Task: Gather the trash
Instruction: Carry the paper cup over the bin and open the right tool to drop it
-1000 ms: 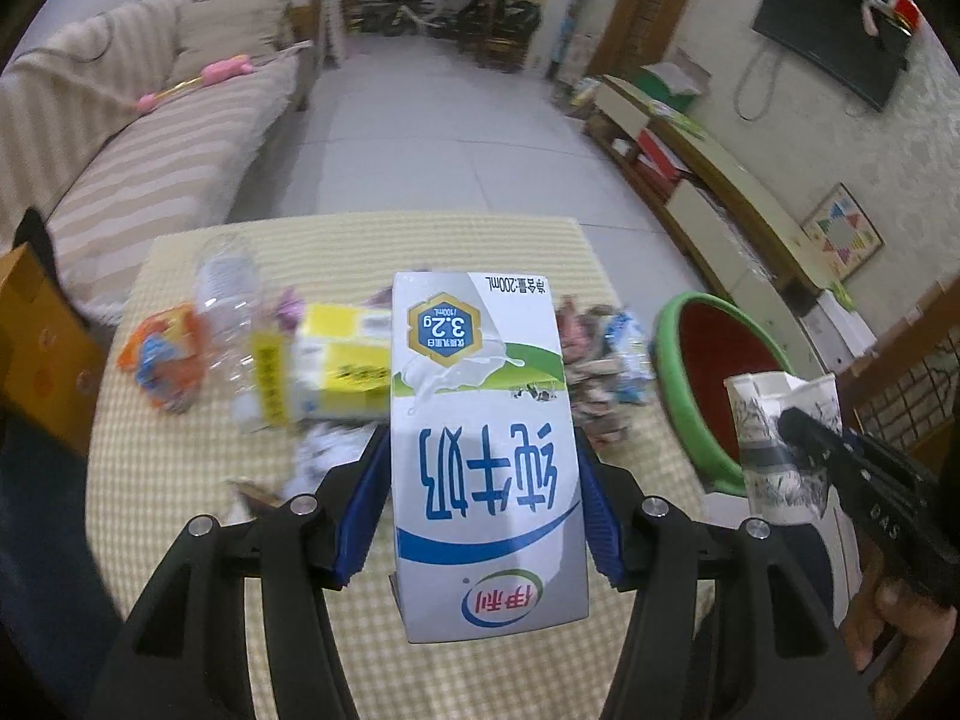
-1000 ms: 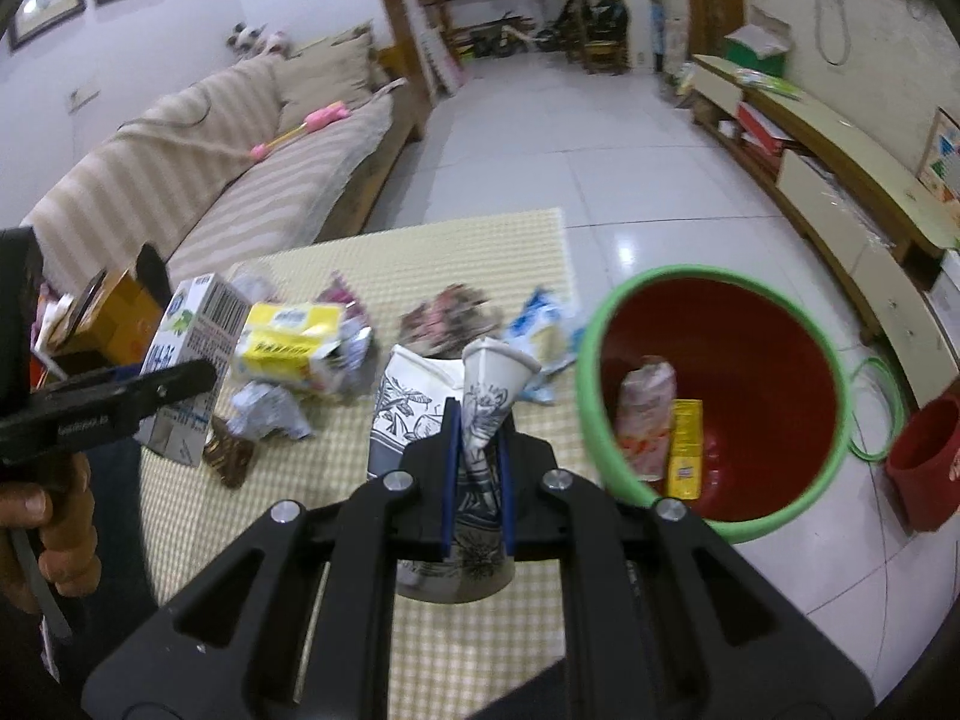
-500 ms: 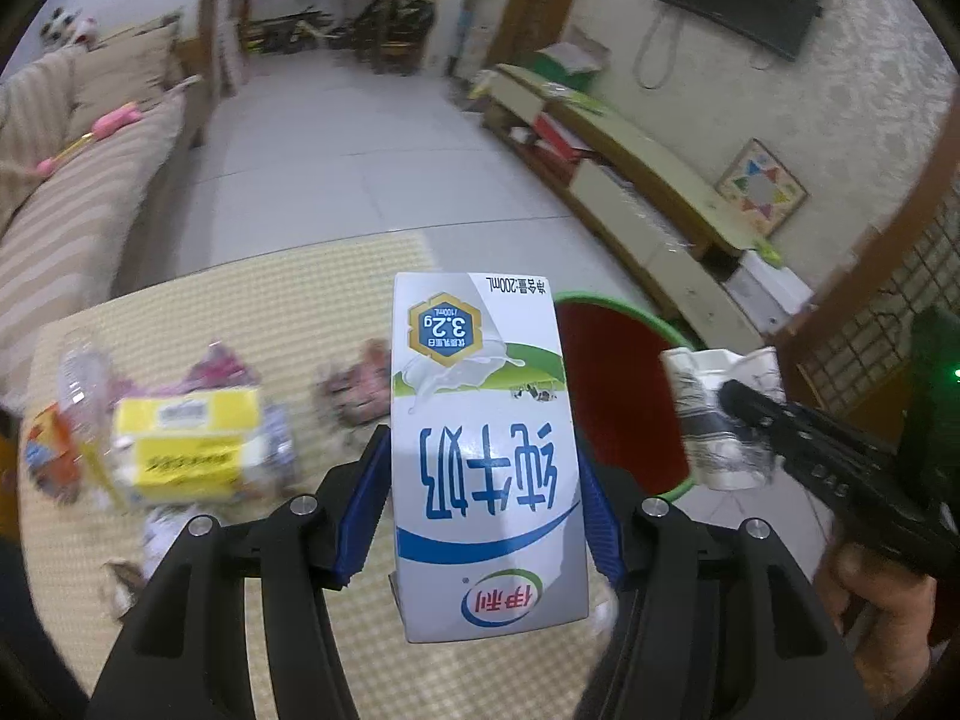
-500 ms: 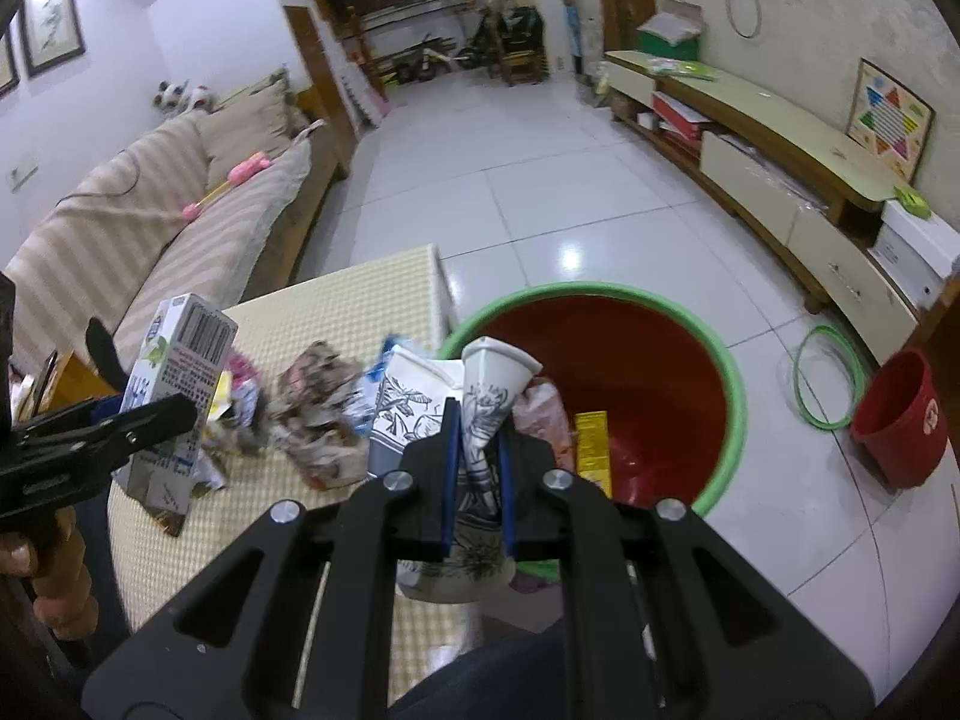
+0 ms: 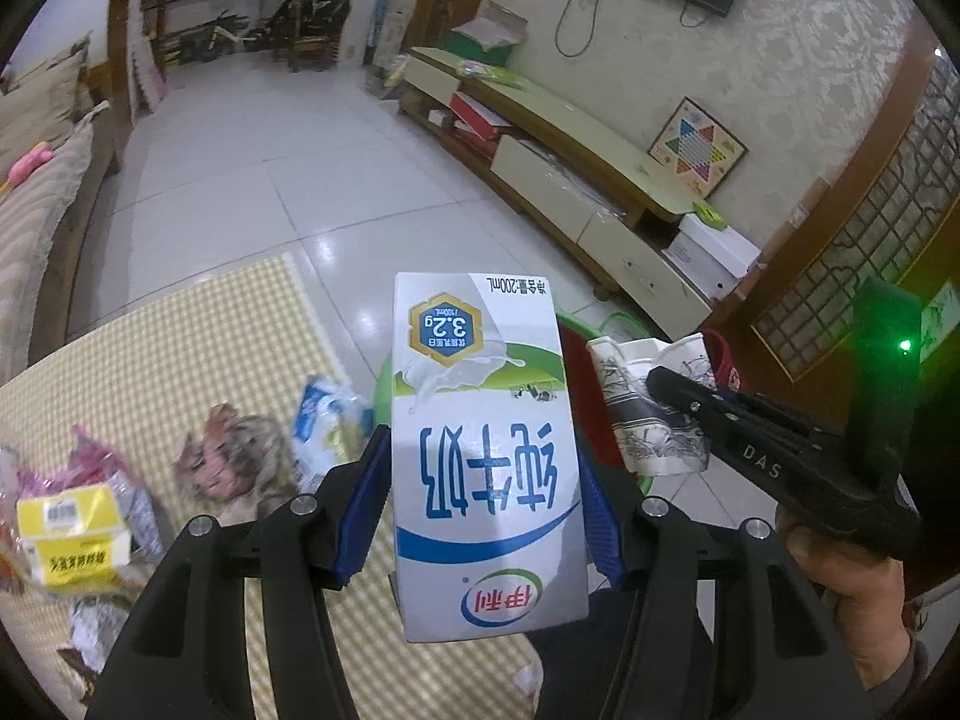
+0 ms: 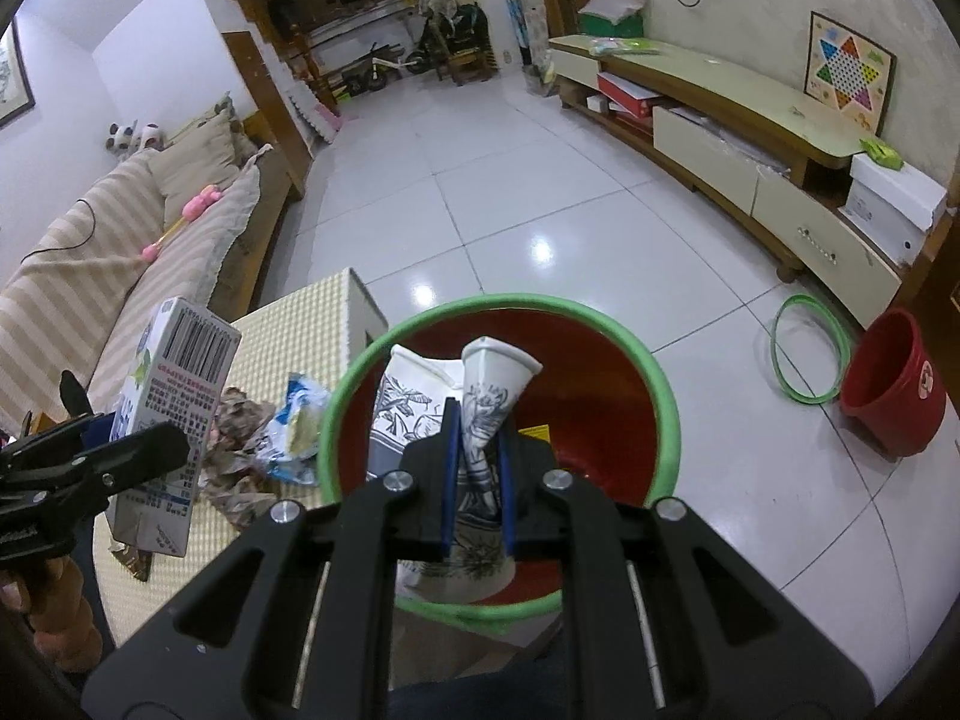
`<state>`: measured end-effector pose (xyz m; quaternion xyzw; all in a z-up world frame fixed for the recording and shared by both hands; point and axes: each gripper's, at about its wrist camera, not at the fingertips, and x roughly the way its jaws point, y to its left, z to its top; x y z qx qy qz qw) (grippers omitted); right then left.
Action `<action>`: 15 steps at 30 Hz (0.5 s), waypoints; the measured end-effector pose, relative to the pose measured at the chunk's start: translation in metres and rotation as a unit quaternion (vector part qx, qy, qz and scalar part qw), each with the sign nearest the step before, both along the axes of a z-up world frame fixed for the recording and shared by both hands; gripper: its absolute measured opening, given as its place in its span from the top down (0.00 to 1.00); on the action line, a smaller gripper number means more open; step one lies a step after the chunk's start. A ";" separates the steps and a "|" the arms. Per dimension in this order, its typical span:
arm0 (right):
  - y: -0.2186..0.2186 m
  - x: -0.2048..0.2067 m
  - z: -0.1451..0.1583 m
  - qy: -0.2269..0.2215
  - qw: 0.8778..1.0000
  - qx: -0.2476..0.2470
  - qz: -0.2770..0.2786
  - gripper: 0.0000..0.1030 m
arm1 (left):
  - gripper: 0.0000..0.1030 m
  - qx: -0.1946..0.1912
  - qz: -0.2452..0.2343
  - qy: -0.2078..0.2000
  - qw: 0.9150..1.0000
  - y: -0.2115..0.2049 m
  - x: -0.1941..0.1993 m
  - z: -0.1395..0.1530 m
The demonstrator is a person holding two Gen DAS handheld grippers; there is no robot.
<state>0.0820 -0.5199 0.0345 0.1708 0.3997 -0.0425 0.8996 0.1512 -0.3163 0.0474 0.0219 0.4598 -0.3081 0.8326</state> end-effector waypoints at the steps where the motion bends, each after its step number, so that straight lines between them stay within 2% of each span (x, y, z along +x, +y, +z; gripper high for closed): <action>1: -0.002 0.001 -0.001 0.001 1.000 0.001 -0.001 0.89 | 0.47 0.001 -0.003 0.001 1.000 -0.005 0.003 -0.002; 15: -0.013 0.009 -0.013 0.011 1.000 0.000 -0.015 0.89 | 0.47 0.016 -0.030 0.021 0.999 -0.044 0.015 -0.029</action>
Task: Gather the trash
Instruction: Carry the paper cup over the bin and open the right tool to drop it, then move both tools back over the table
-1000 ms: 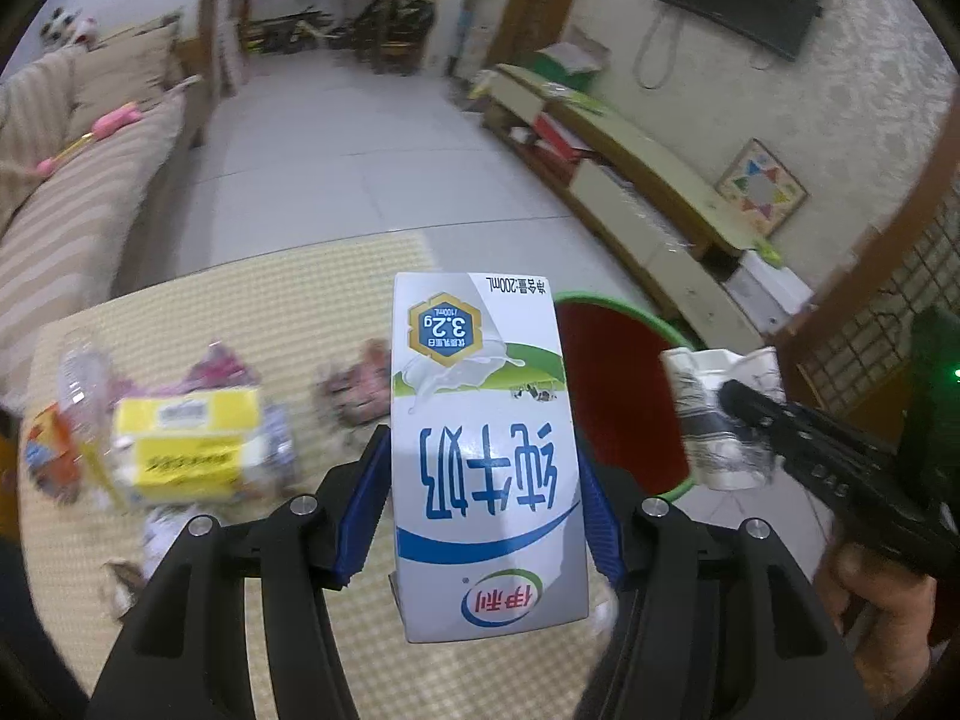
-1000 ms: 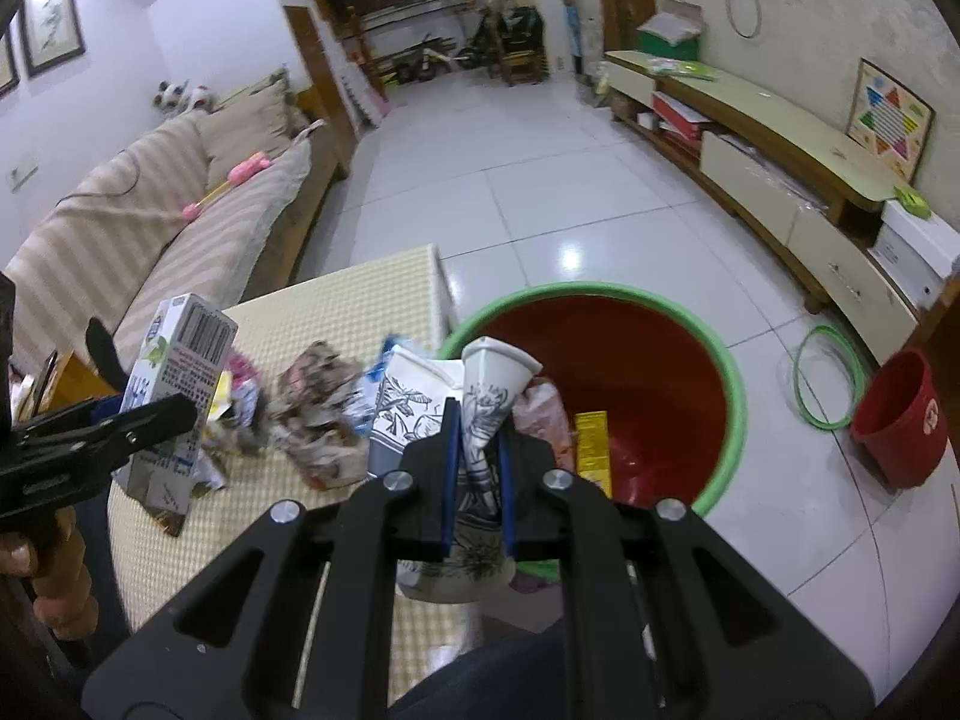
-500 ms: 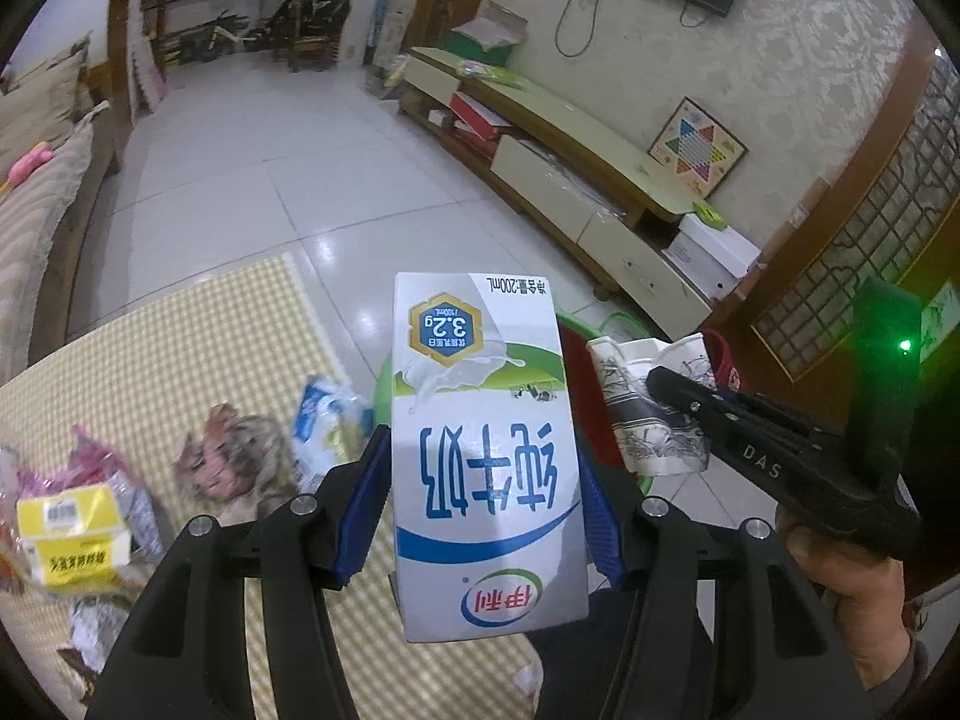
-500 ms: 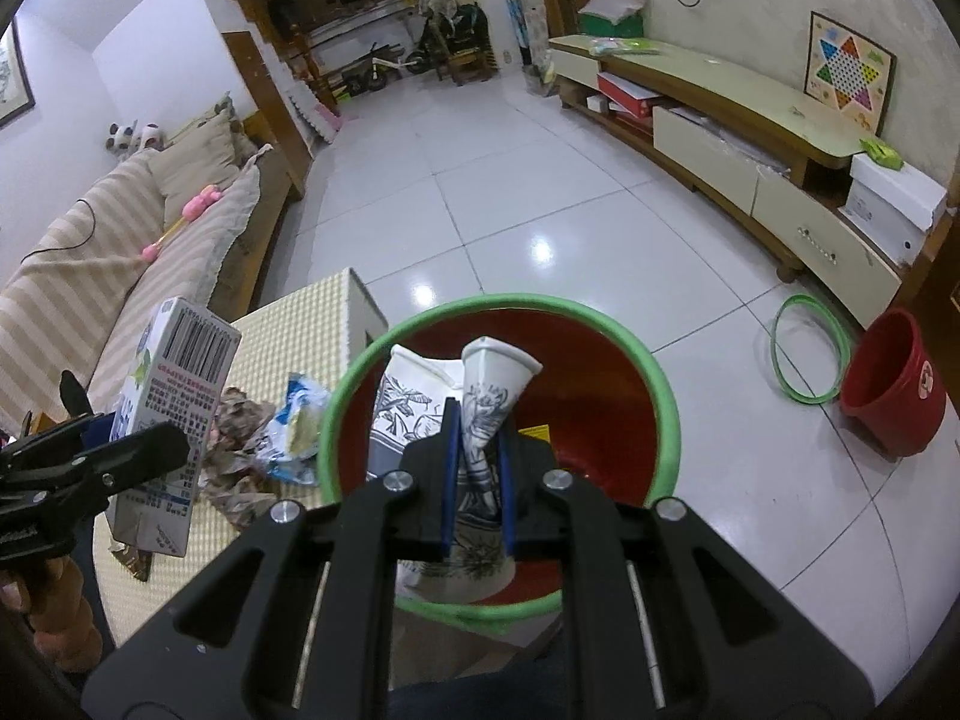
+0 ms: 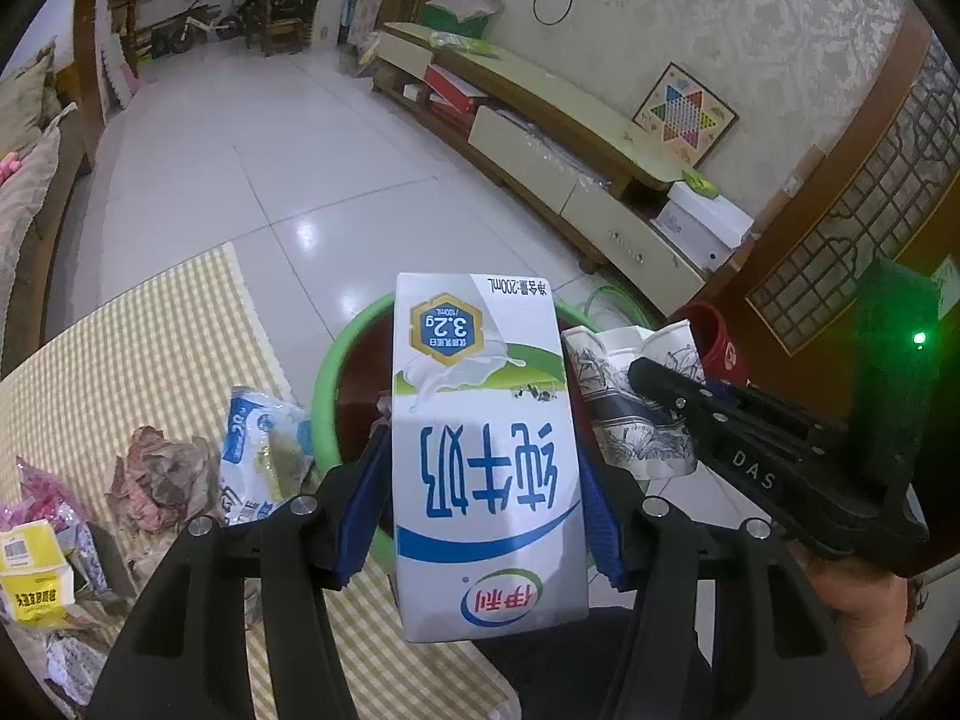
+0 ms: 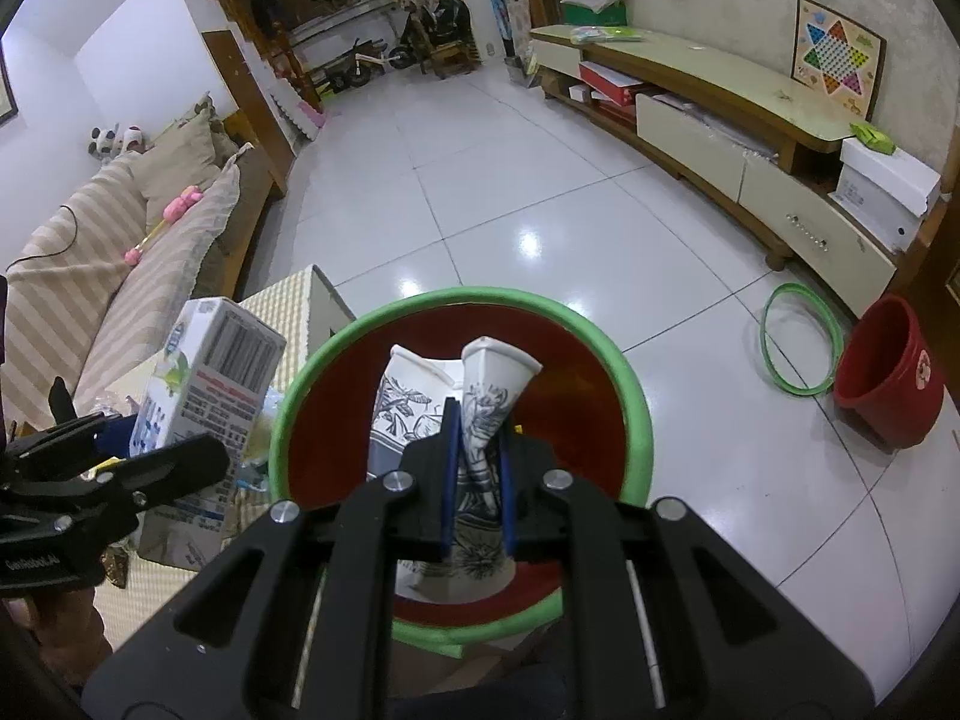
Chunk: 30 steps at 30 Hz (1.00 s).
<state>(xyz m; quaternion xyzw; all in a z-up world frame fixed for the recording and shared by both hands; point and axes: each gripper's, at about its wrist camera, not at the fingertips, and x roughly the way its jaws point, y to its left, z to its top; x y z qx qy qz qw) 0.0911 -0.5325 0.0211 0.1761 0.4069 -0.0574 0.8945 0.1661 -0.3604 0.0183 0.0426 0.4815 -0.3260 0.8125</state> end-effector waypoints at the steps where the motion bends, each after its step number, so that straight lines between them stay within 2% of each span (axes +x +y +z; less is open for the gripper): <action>1: -0.001 0.001 0.000 0.000 1.000 0.000 -0.001 0.89 | 0.47 0.001 -0.001 0.000 1.000 -0.002 0.001 0.000; 5: -0.002 0.002 0.000 0.001 1.000 0.000 0.001 0.88 | 0.46 0.005 -0.007 -0.008 1.000 -0.009 0.005 0.002; 7: -0.002 0.002 0.001 0.003 1.000 -0.002 -0.001 0.88 | 0.36 0.001 -0.003 -0.007 1.000 -0.008 0.008 0.005; 9: 0.000 0.003 0.002 0.004 1.000 -0.005 -0.004 0.81 | 0.20 -0.010 0.004 -0.009 1.000 -0.003 0.010 0.009; 11: 0.002 0.002 0.004 0.000 1.000 -0.009 -0.011 0.58 | 0.16 -0.015 0.012 -0.013 1.000 0.003 0.011 0.013; 13: 0.004 0.000 0.007 -0.004 1.000 -0.011 -0.015 0.45 | 0.12 -0.017 0.020 -0.015 1.000 0.009 0.011 0.015; 15: 0.007 -0.001 0.011 -0.006 1.000 -0.017 -0.015 0.37 | 0.11 -0.017 0.027 -0.018 0.999 0.016 0.011 0.017; 17: 0.010 -0.001 0.015 -0.008 1.000 -0.025 -0.017 0.22 | 0.10 -0.019 0.035 -0.020 0.999 0.024 0.009 0.020; 22: 0.024 -0.001 0.026 -0.014 0.999 -0.039 -0.010 0.14 | 0.09 -0.025 0.053 -0.031 0.998 0.048 0.002 0.032; 30: 0.082 -0.004 0.036 -0.021 0.999 -0.039 0.030 0.12 | 0.09 -0.029 0.093 -0.047 0.994 0.115 -0.013 0.052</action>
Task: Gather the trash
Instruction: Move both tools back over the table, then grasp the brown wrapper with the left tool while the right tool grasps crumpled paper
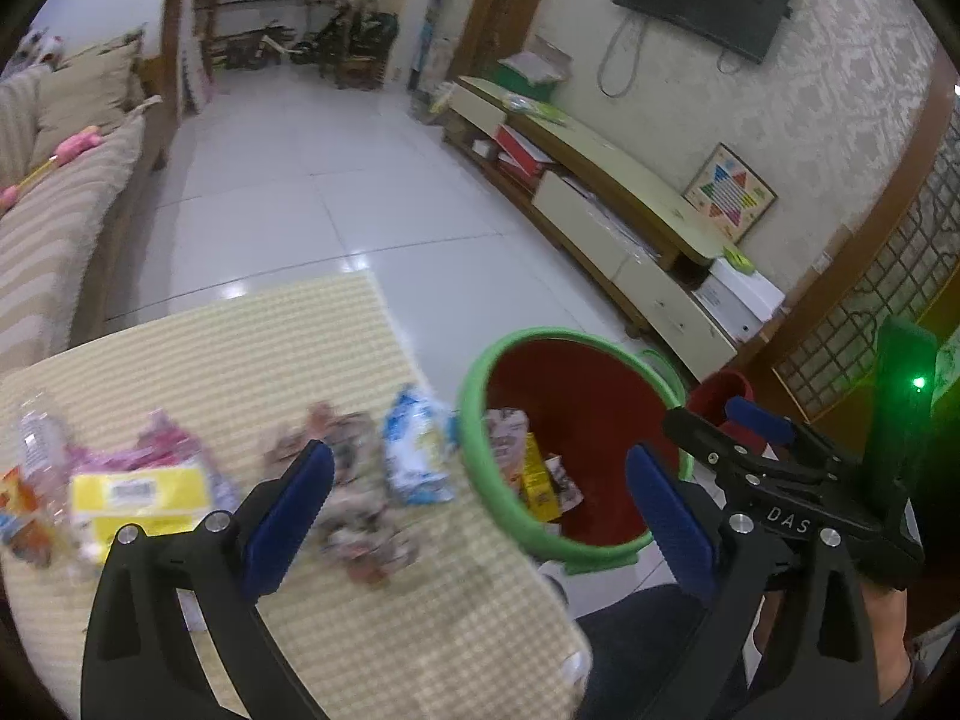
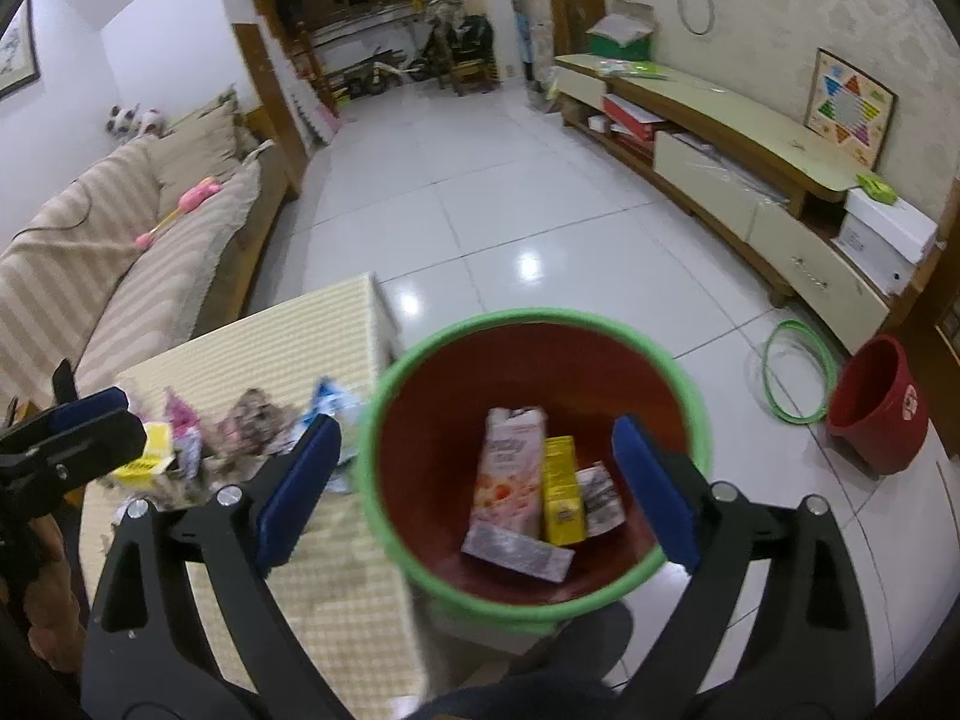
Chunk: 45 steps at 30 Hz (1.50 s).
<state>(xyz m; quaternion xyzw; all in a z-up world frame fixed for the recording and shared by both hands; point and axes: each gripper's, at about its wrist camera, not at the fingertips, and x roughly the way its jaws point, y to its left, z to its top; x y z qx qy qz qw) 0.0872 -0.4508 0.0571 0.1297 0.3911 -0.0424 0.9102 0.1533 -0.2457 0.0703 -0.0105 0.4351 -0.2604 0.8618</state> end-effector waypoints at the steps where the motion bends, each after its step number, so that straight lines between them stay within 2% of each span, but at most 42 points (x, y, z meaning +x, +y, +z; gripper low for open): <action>1: 0.008 0.000 0.000 0.000 1.000 0.000 0.007 0.12 | 0.09 0.000 0.009 -0.001 1.000 0.014 -0.003 0.001; 11: 0.115 0.005 -0.011 0.018 0.995 -0.007 0.098 0.11 | 0.08 0.012 0.095 0.011 0.995 0.137 -0.024 -0.012; 20: 0.170 0.005 -0.025 0.040 0.989 -0.030 0.139 0.11 | 0.08 0.010 0.161 0.036 0.986 0.217 -0.044 -0.041; 34: 0.187 0.020 -0.051 0.064 0.985 -0.047 0.154 0.11 | 0.08 0.026 0.226 0.114 0.967 0.258 -0.053 -0.110; 45: 0.185 0.038 -0.070 0.075 0.983 -0.053 0.156 0.11 | 0.08 0.070 0.231 0.156 0.958 0.237 -0.043 -0.152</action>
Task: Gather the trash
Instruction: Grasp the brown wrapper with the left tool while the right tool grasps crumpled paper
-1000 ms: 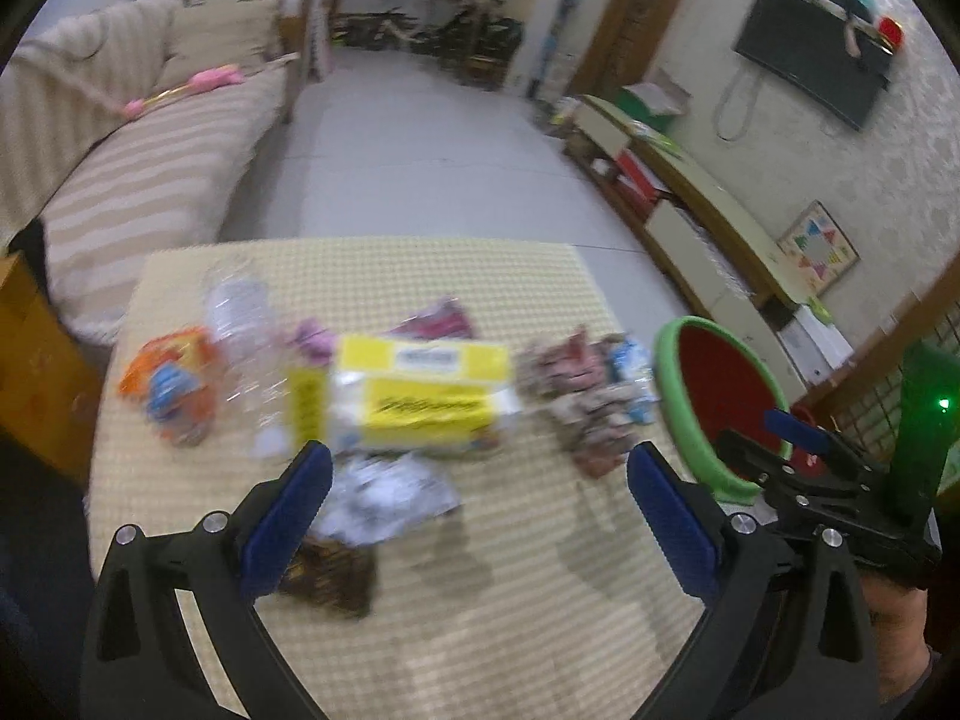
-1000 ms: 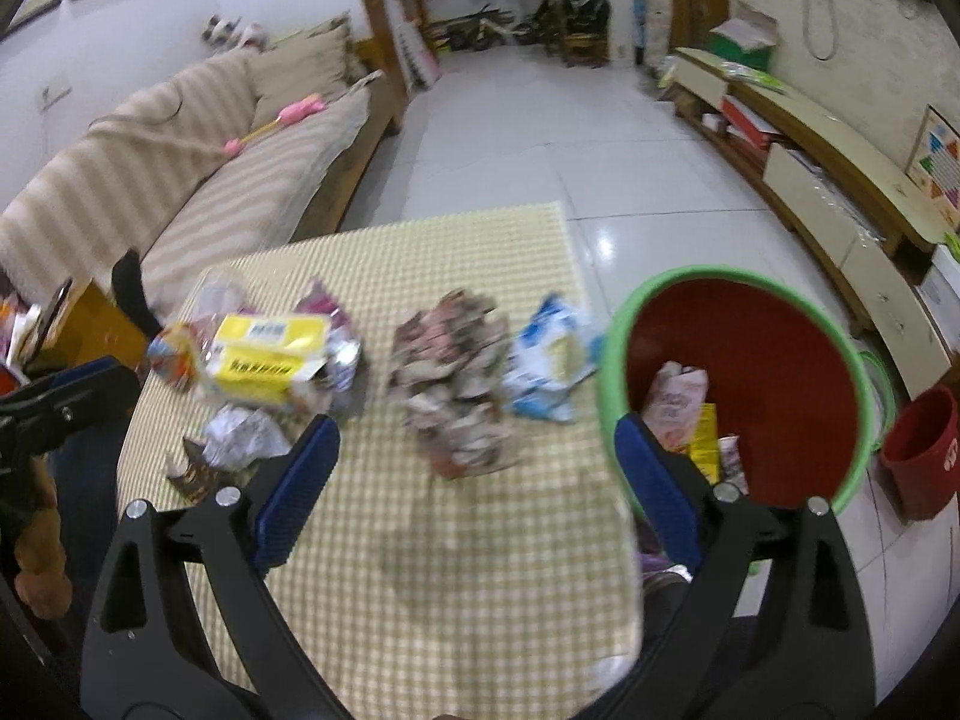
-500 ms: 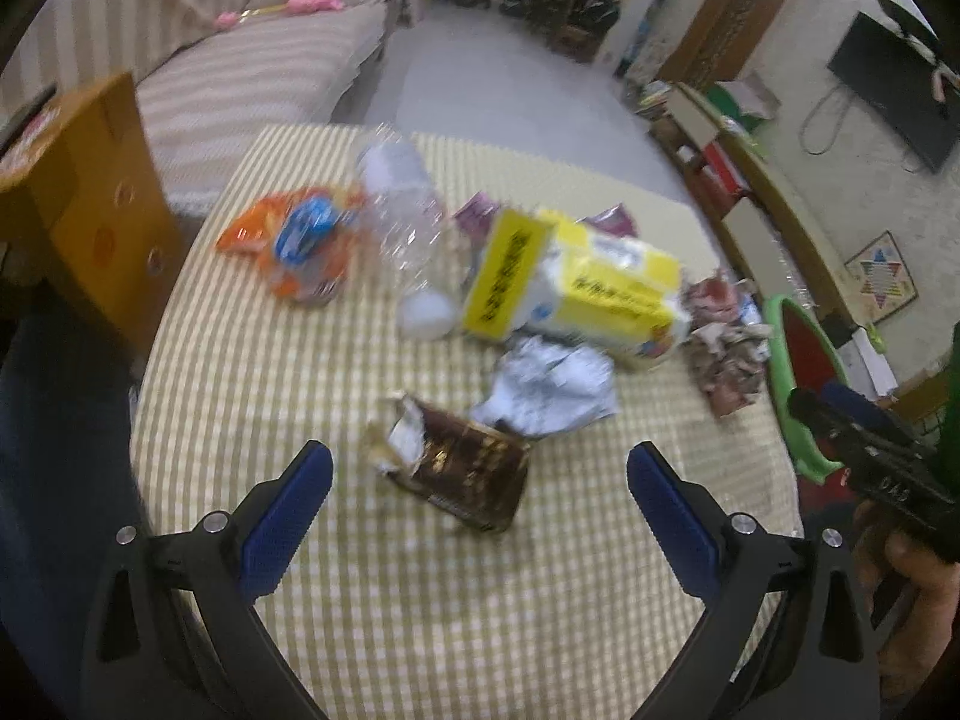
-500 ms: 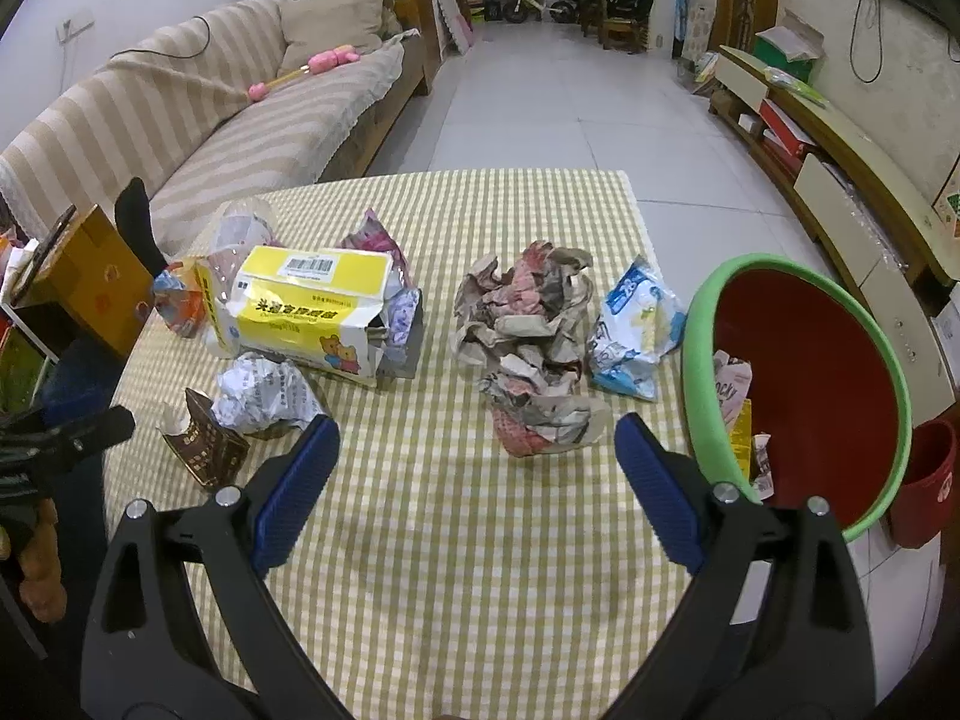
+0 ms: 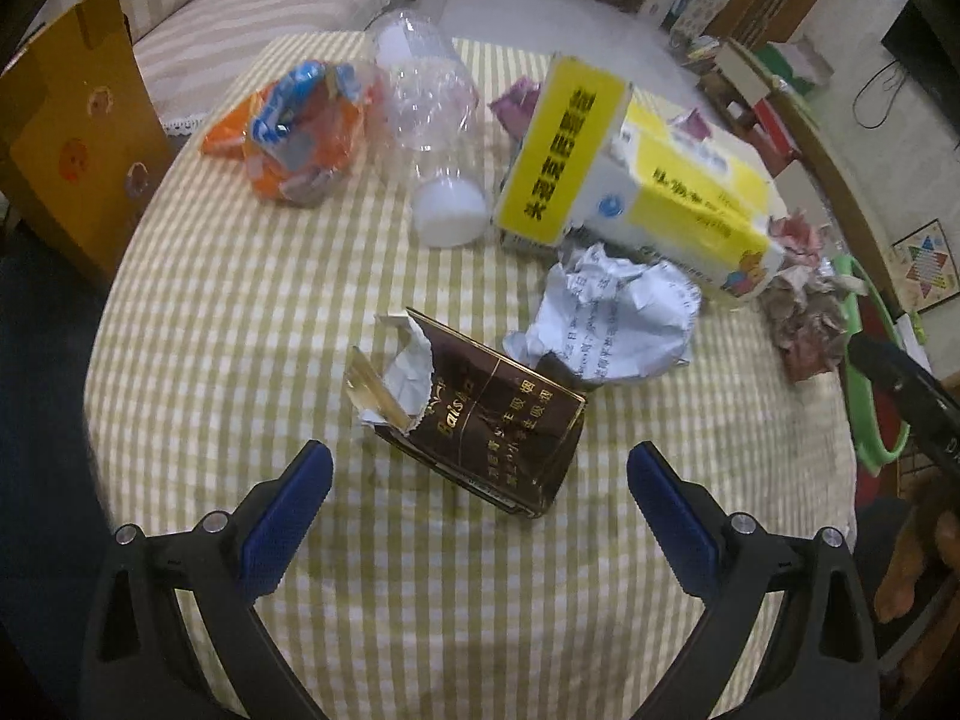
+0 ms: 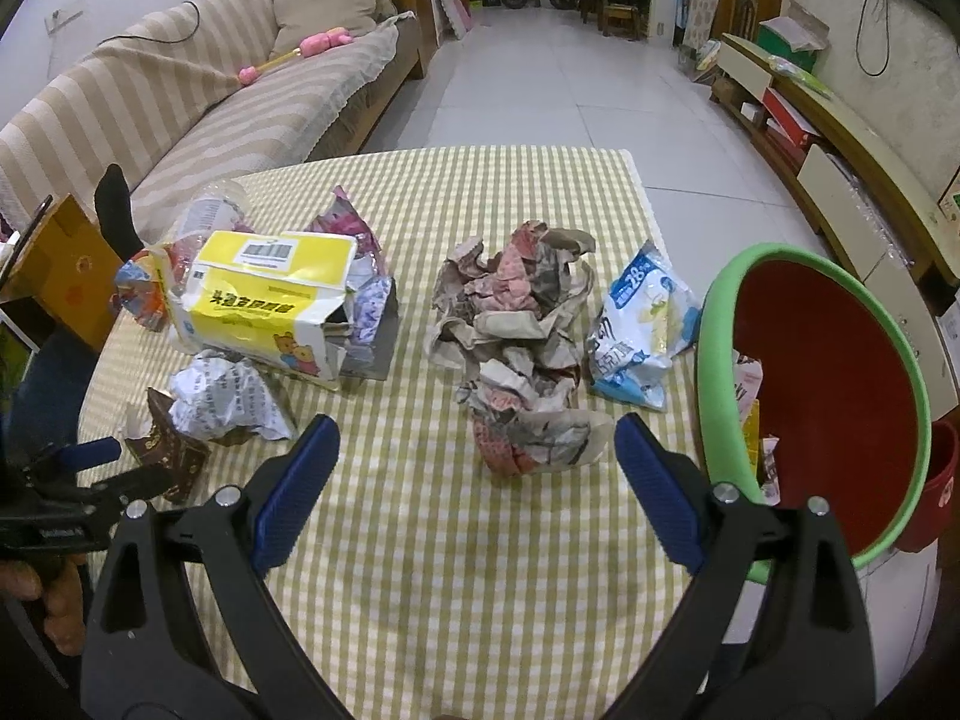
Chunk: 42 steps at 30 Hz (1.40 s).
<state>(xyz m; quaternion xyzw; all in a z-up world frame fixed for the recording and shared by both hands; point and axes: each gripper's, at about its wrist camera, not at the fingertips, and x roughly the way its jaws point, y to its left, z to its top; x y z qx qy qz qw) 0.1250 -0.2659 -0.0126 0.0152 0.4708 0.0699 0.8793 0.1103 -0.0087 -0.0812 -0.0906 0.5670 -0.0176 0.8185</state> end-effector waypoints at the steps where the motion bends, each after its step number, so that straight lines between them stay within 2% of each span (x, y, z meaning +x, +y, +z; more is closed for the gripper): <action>1: 0.000 0.002 -0.002 0.001 1.000 -0.002 0.000 0.11 | 0.08 0.005 0.002 0.003 1.000 -0.002 0.002 -0.004; 9: 0.000 0.019 -0.016 0.012 1.000 -0.011 -0.002 0.11 | 0.10 0.033 0.019 0.003 0.999 -0.017 0.013 -0.016; 12: 0.001 0.023 -0.023 0.018 1.000 -0.017 -0.001 0.13 | 0.15 0.041 0.025 -0.001 0.999 -0.019 0.017 -0.019; 15: 0.003 0.027 -0.030 0.027 0.999 -0.022 -0.001 0.25 | 0.17 0.049 0.026 -0.006 0.998 -0.018 0.020 -0.019; 18: 0.004 0.028 -0.039 0.034 0.999 -0.025 0.003 0.32 | 0.18 0.059 0.019 -0.015 0.998 -0.018 0.023 -0.020; 23: 0.001 0.023 -0.042 0.030 0.999 -0.036 -0.001 0.56 | 0.25 0.063 0.021 -0.023 0.998 -0.015 0.021 -0.016; 26: -0.005 0.021 -0.041 0.033 0.999 -0.026 -0.002 0.61 | 0.27 0.052 0.023 -0.023 0.998 -0.009 0.019 -0.015; 32: -0.008 0.013 -0.035 0.032 0.999 -0.016 0.007 0.63 | 0.28 0.035 0.023 -0.023 0.999 0.002 0.010 -0.009; 42: -0.003 -0.009 -0.006 0.012 1.000 -0.004 0.015 0.63 | 0.28 0.026 0.028 -0.040 0.998 0.018 -0.010 0.018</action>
